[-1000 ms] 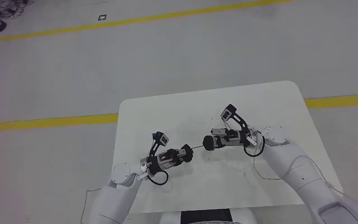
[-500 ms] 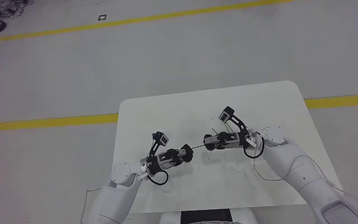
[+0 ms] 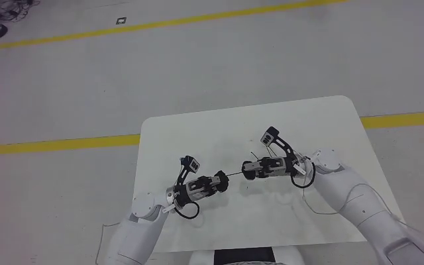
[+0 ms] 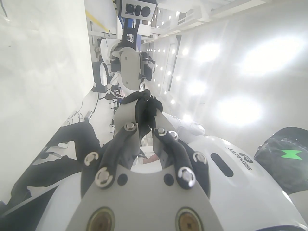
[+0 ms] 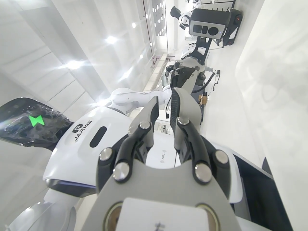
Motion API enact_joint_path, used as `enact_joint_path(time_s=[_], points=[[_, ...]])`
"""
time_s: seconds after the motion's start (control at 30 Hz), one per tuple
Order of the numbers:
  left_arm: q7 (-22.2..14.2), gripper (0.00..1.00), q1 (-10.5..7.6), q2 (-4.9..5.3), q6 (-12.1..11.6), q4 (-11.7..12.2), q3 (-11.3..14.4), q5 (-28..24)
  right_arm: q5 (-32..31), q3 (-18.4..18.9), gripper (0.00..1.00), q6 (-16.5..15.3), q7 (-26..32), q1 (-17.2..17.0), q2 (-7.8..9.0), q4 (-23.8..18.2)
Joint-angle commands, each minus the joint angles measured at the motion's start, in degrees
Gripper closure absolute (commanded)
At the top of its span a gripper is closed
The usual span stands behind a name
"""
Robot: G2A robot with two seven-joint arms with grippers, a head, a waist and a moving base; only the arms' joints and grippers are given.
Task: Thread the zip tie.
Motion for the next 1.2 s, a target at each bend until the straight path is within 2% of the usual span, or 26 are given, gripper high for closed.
enact_joint_path(time_s=[0.0, 0.07, 0.17, 0.33, 0.57, 0.8, 0.93, 1.17], points=[[0.0, 1.0, 0.0, 0.0, 0.0, 0.0, 0.0, 0.0, 0.0, 0.0, 0.82, 0.0, 0.0, 0.0, 0.16, -0.2], [0.0, 1.0, 0.0, 0.0, 0.0, 0.0, 0.0, 0.0, 0.0, -0.1, 0.82, 0.0, 0.0, -0.1, 0.3, -0.3], [0.0, 1.0, 0.0, 0.0, 0.0, 0.0, 0.0, 0.0, 0.0, 0.0, 0.87, 0.0, 0.0, -0.1, 0.53, -0.5], [0.0, 1.0, 0.0, 0.0, 0.0, 0.0, 0.0, 0.0, -0.1, 0.2, 0.87, 0.0, 0.0, -0.3, 0.91, -0.6], [0.0, 1.0, 0.0, 0.0, 0.0, 0.0, 0.0, 0.0, -0.5, -0.1, 0.81, 0.0, 0.0, -0.4, 1.3, -0.9], [0.0, 1.0, 0.0, 0.0, 0.0, 0.0, 0.0, 0.0, -0.5, 0.0, 0.9, 0.0, 0.0, -0.6, 1.56, -1.1], [0.0, 1.0, 0.0, 0.0, 0.0, 0.0, 0.0, 0.0, -0.7, 0.1, 1.0, 0.0, 0.0, -0.7, 1.65, -1.2], [0.0, 1.0, 0.0, 0.0, 0.0, 0.0, 0.0, 0.0, -1.0, 0.3, 1.0, 0.0, 0.0, -0.8, 1.72, -1.3]])
